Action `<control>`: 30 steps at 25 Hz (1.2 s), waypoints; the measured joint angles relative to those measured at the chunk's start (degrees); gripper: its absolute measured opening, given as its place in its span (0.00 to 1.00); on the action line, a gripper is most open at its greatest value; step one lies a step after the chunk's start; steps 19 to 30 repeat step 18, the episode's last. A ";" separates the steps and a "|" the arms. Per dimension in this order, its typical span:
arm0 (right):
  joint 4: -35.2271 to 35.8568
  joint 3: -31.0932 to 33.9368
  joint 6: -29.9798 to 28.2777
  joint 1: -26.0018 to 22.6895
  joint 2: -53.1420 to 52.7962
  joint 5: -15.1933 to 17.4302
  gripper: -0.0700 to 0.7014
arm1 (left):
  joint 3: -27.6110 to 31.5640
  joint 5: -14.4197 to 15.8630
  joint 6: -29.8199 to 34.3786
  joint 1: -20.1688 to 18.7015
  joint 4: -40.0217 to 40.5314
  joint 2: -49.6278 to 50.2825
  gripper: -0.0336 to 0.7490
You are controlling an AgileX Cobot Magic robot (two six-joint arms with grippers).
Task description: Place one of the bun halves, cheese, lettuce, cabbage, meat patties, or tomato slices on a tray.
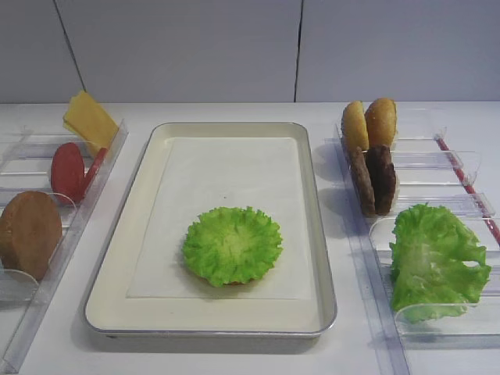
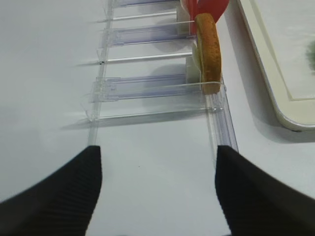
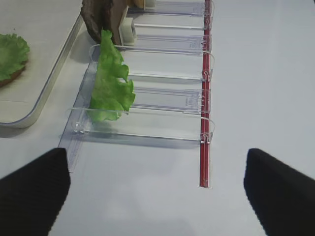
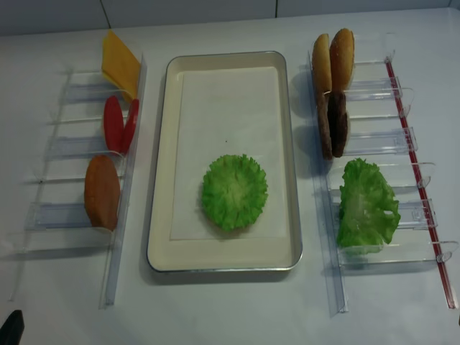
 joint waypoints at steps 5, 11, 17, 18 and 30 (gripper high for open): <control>0.00 0.00 0.00 0.00 0.00 0.00 0.98 | 0.00 0.00 0.00 0.00 0.00 0.00 0.67; 0.00 0.00 -0.14 0.00 0.00 0.00 0.98 | 0.00 0.00 0.00 0.00 0.00 0.00 0.67; 0.00 0.00 -0.14 0.00 0.00 0.00 0.98 | 0.00 0.00 0.00 0.00 0.00 0.00 0.67; 0.00 0.00 -0.14 0.00 0.00 0.00 0.98 | 0.00 0.00 0.00 0.00 0.00 0.00 0.67; 0.00 0.00 -0.14 0.00 0.00 0.00 0.98 | 0.00 0.00 0.00 0.00 0.00 0.00 0.67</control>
